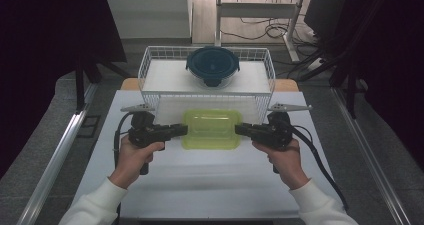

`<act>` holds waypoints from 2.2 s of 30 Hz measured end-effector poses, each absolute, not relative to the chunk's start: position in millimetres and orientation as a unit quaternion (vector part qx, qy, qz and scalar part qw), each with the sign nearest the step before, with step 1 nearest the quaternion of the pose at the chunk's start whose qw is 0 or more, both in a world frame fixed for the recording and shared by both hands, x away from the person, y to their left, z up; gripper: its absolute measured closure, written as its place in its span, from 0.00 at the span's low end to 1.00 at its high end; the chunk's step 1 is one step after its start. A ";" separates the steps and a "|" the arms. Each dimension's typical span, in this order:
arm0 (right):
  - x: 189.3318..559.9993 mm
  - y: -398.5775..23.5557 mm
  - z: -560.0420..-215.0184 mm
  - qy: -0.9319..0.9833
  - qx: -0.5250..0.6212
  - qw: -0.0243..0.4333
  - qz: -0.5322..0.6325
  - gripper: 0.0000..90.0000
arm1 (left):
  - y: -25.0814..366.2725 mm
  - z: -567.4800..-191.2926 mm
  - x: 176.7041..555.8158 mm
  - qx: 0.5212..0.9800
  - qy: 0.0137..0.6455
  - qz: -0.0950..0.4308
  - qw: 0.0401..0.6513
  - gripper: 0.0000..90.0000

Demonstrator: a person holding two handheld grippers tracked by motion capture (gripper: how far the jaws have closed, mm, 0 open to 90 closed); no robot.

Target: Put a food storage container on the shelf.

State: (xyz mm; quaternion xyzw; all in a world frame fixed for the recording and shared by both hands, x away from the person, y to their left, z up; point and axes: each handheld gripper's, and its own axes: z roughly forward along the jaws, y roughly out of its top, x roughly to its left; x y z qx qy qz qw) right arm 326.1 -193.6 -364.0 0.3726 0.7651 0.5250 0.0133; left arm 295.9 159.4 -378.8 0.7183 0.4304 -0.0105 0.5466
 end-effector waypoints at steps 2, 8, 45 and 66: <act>327.4 -193.5 -360.4 0.765 0.372 0.015 0.526 0.86 | 159.7 -372.5 299.2 0.718 0.428 -0.009 0.549 0.88; 336.5 -194.5 -341.5 0.760 0.369 0.020 0.534 0.86 | 159.5 -359.5 310.2 0.714 0.426 -0.010 0.555 0.89; 429.5 -183.0 -223.7 0.748 0.355 0.036 0.559 0.87 | 176.2 -249.3 411.2 0.702 0.409 -0.003 0.583 0.89; 486.3 -177.8 -235.1 0.738 0.432 -0.023 0.517 0.87 | 177.2 -264.7 468.8 0.687 0.465 -0.061 0.556 0.89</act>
